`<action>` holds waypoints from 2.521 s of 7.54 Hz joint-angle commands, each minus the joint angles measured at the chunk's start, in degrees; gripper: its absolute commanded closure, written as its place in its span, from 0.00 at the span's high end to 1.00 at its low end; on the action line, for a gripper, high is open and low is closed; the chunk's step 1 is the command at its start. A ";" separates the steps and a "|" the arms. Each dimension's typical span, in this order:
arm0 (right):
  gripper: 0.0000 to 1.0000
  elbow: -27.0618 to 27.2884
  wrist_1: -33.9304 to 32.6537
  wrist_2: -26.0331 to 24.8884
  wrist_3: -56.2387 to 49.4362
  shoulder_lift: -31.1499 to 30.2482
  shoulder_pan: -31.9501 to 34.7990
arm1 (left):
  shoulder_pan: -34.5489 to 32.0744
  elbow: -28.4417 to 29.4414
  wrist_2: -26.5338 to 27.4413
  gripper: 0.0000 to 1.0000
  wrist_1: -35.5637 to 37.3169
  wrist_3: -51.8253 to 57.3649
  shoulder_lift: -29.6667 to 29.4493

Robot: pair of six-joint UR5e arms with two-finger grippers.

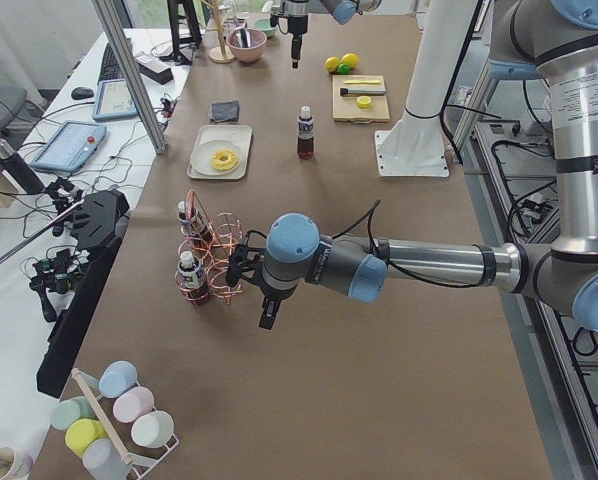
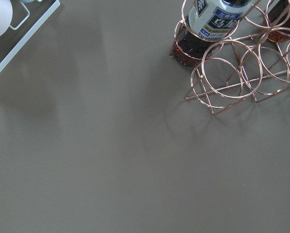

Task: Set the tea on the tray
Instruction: 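Move the right gripper over the standing tea bottle, then lower the right gripper and grasp the tea bottle cap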

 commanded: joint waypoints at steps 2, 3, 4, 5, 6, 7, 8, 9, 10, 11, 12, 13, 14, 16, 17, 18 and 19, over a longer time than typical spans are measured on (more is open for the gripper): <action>1.00 -2.46 -10.42 -9.78 6.06 13.46 -9.77 | -0.79 0.20 -0.02 0.98 0.08 0.00 0.07; 1.00 -4.39 -10.42 -10.14 7.74 15.74 -10.56 | -0.79 0.72 -0.02 0.98 -0.01 0.08 -0.19; 1.00 -6.41 -10.51 -11.97 8.10 16.90 -11.35 | -0.87 1.51 -0.37 0.98 -0.01 0.08 -0.45; 1.00 -7.57 -10.34 -13.90 7.93 17.34 -12.84 | -0.87 1.70 -0.37 0.98 -0.01 0.08 -0.63; 0.99 -9.14 -10.16 -14.09 6.88 18.05 -12.94 | -0.87 1.70 -0.29 0.98 -0.01 0.08 -0.72; 0.99 -10.46 -10.16 -14.44 5.83 19.01 -12.94 | -0.87 1.78 -0.37 0.98 -0.01 0.08 -0.80; 0.99 -13.26 -10.16 -14.97 5.82 20.93 -13.03 | -0.87 1.78 -0.37 0.98 -0.01 0.08 -0.81; 0.98 -14.94 -10.07 -15.58 5.73 21.91 -12.95 | -0.87 1.78 -0.11 0.98 -0.01 0.08 -0.81; 0.95 -15.92 -9.72 -16.37 5.73 22.01 -13.03 | -0.87 2.57 -0.11 0.98 -0.18 0.08 -0.89; 0.94 -16.36 -9.20 -16.73 5.47 21.92 -12.95 | -0.87 2.75 -0.11 0.98 -0.18 0.08 -0.98; 0.94 -16.45 -9.28 -16.73 5.21 21.75 -13.03 | -0.87 2.84 -0.11 0.98 -0.18 0.08 -1.07; 0.93 -17.06 -9.19 -16.82 5.12 21.66 -13.03 | -0.87 3.10 -0.02 0.98 -0.18 0.08 -1.16; 0.90 -17.33 -9.19 -16.82 5.03 21.66 -13.03 | -0.87 3.19 -0.02 0.98 -0.18 0.00 -1.42; 0.77 -17.77 -9.19 -17.78 4.76 21.65 -12.95 | -0.87 4.07 -0.11 0.98 -0.18 0.08 -2.03; 0.70 -18.21 -9.02 -18.22 4.76 21.66 -13.03 | -0.87 4.07 -0.11 0.98 -0.18 0.00 -2.04; 0.59 -18.56 -8.67 -18.75 4.76 21.74 -13.03 | -0.87 4.07 -0.11 0.98 -0.27 0.08 -2.04; 0.16 -18.39 -8.66 -18.67 4.76 21.83 -12.95 | -0.87 4.07 -0.11 0.98 -0.27 0.00 -2.04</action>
